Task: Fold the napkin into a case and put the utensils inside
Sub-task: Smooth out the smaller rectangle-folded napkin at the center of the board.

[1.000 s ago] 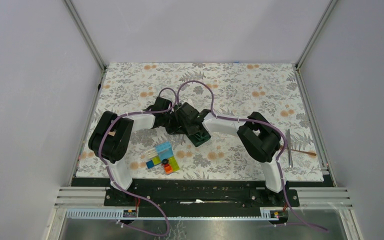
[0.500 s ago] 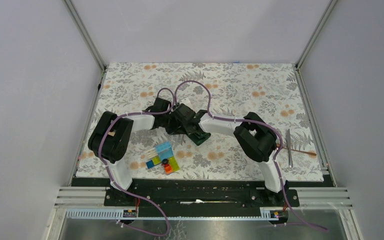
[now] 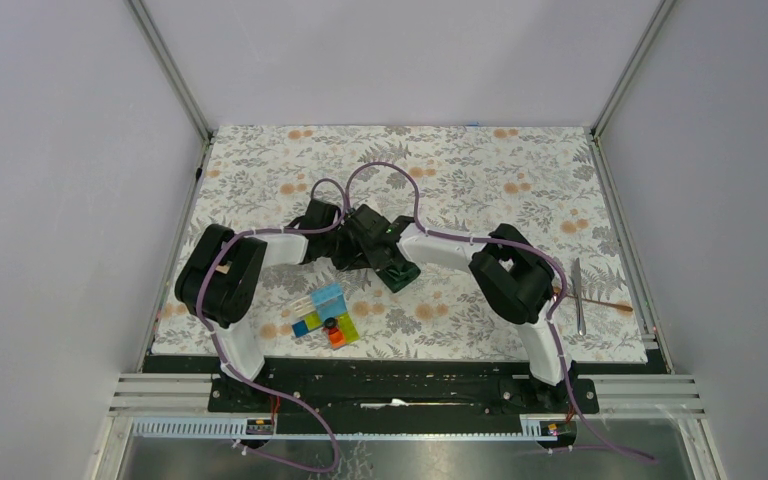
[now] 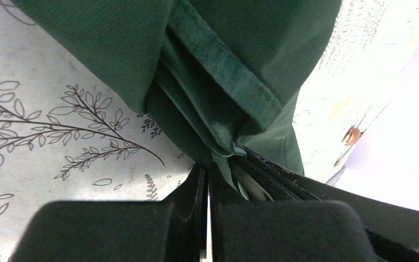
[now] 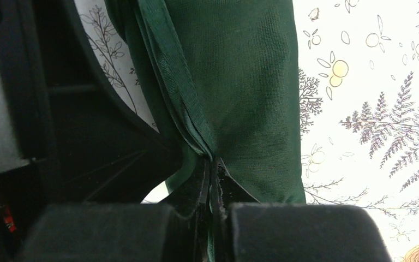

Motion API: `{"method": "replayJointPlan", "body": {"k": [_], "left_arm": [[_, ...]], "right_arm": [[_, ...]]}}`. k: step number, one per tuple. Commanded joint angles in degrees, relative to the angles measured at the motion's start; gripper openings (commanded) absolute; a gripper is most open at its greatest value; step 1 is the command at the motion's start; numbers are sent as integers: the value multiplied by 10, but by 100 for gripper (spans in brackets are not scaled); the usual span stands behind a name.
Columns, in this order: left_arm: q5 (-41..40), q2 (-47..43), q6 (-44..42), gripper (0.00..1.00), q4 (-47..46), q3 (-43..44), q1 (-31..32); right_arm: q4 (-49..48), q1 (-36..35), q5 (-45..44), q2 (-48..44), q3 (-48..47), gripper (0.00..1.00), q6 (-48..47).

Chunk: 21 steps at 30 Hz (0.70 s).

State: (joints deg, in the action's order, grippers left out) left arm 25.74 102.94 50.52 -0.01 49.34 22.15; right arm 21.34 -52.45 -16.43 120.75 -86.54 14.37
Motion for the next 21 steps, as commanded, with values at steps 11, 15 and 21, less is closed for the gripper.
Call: {"method": "replayJointPlan", "body": {"k": [11, 15, 21], "left_arm": [[-52, -2, -17, 0, 22, -26, 6], [-55, -6, -17, 0, 23, -27, 6], [-54, -7, -15, 0, 23, -27, 6]], "right_arm": [[37, -4, 61, -49, -35, 0, 7], [41, 1, 73, -39, -45, 0, 26], [42, 3, 93, -17, -56, 0, 52]]}}
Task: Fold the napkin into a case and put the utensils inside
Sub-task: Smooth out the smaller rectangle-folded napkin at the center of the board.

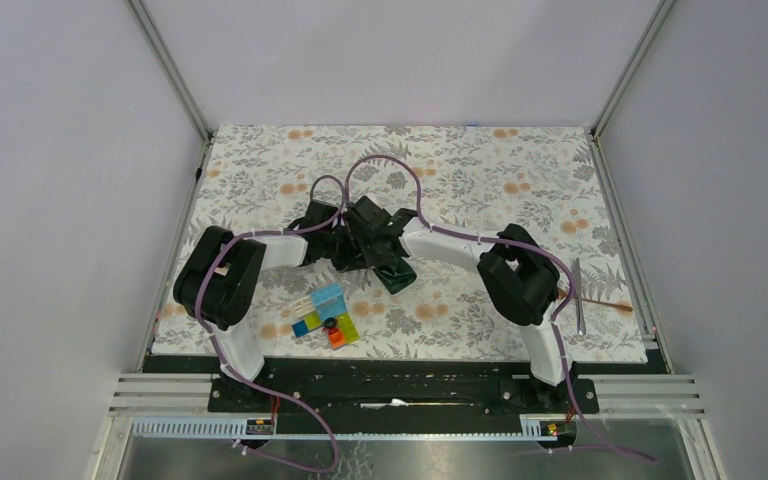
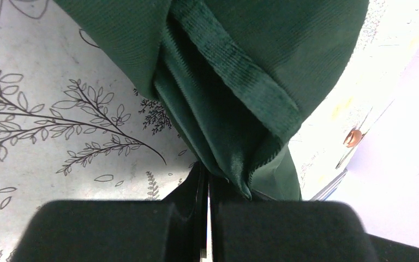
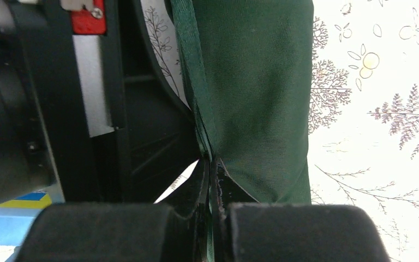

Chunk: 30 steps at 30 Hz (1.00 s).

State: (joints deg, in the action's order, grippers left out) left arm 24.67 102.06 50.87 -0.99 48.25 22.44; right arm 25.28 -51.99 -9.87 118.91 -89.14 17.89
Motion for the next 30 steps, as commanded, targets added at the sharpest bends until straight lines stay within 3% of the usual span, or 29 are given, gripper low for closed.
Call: {"method": "replayJointPlan", "body": {"k": [1, 14, 17, 19, 24, 30], "left_arm": [[-43, 1, -19, 0, 32, -16, 4], [-51, -9, -26, 0, 44, -16, 3], [-51, -12, -29, 11, 51, -15, 0], [-47, -29, -33, 17, 56, -26, -16], [11, -91, -64, 18, 96, -46, -110], [53, -138, -103, 19, 174, 35, -165]], "right_arm": [[3, 0, 33, 6, -30, 0, 19], [-36, 10, 29, 37, 18, 0, 7], [-51, 14, 36, 38, 35, 0, 9], [-68, 22, 47, 37, 53, 0, 13], [-105, 38, 79, 32, 93, 1, 21], [-122, 46, 108, 30, 105, 5, 18]]}}
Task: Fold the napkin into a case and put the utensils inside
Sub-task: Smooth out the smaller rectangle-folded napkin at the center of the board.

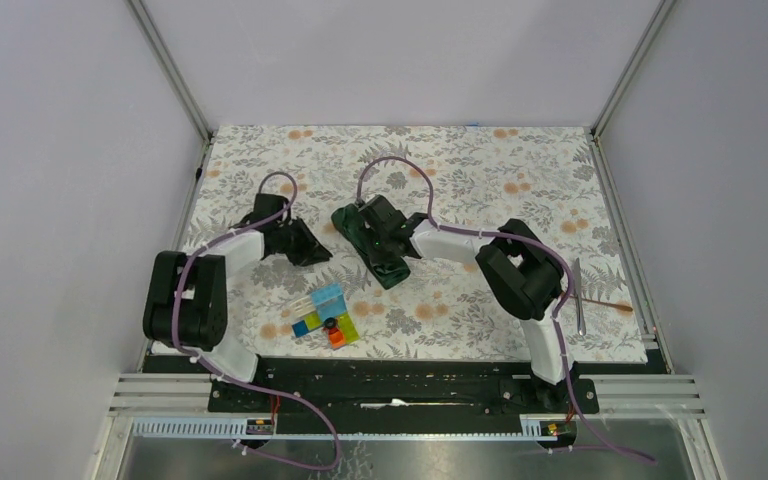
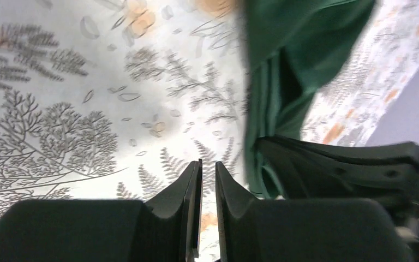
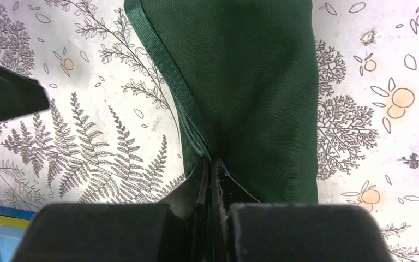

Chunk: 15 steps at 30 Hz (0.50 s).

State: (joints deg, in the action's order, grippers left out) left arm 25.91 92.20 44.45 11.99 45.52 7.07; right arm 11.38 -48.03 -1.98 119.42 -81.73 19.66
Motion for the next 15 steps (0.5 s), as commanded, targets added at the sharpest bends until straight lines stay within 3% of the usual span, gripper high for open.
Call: {"method": "replayJointPlan", "body": {"k": [1, 6, 15], "left_arm": [[56, -37, -36, 19, 39, 76, -13], [141, 38, 21, 11, -44, 132, -11], [58, 137, 24, 0, -36, 231, 10]], "right_arm": [[16, 7, 36, 25, 31, 5, -1], [12, 11, 49, 22, 33, 6, -1], [3, 12, 59, 11, 43, 5, 1]]}}
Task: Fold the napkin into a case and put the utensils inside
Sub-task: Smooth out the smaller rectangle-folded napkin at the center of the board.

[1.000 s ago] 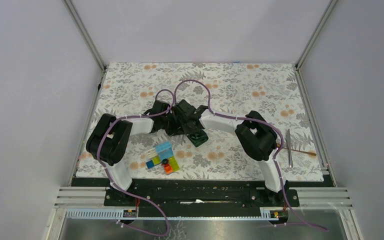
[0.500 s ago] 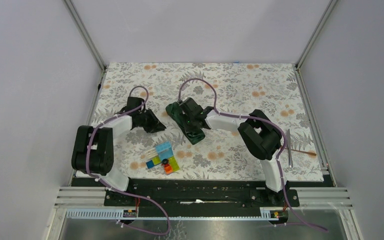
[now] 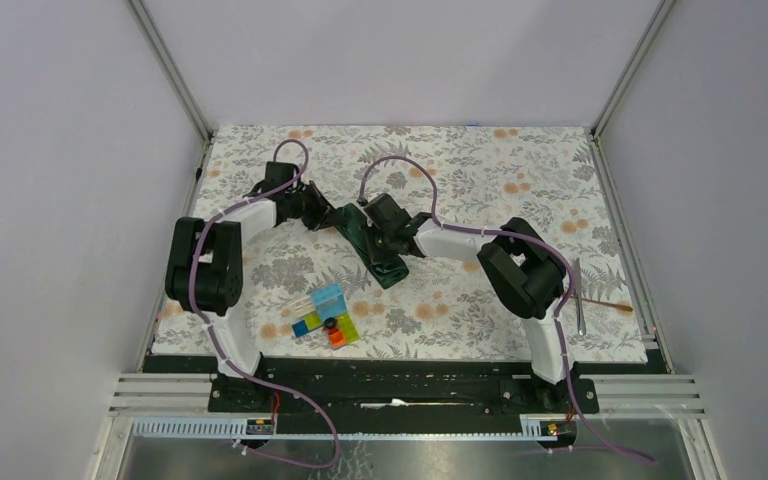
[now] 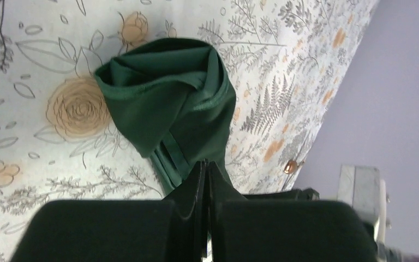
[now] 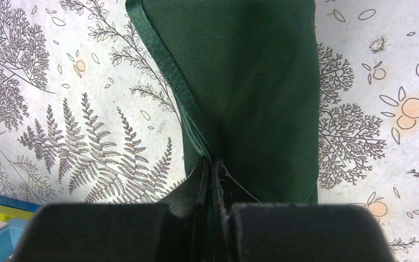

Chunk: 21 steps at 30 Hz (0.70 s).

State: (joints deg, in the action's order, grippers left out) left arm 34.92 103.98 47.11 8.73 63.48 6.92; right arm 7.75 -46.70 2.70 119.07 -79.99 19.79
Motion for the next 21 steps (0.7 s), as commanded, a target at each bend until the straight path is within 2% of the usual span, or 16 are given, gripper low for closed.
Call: {"method": "replayJointPlan", "body": {"k": [1, 7, 21], "left_arm": [[-34, 27, -1, 0, -5, 55, 14], [-49, 69, -10, 0, -2, 77, 28], [-242, 106, -88, 0, 119, 120, 51]], "right_arm": [[39, -1, 14, 15, 25, 5, -1], [35, -1, 23, 16, 27, 3, -1], [31, -1, 33, 17, 25, 2, 0]]}}
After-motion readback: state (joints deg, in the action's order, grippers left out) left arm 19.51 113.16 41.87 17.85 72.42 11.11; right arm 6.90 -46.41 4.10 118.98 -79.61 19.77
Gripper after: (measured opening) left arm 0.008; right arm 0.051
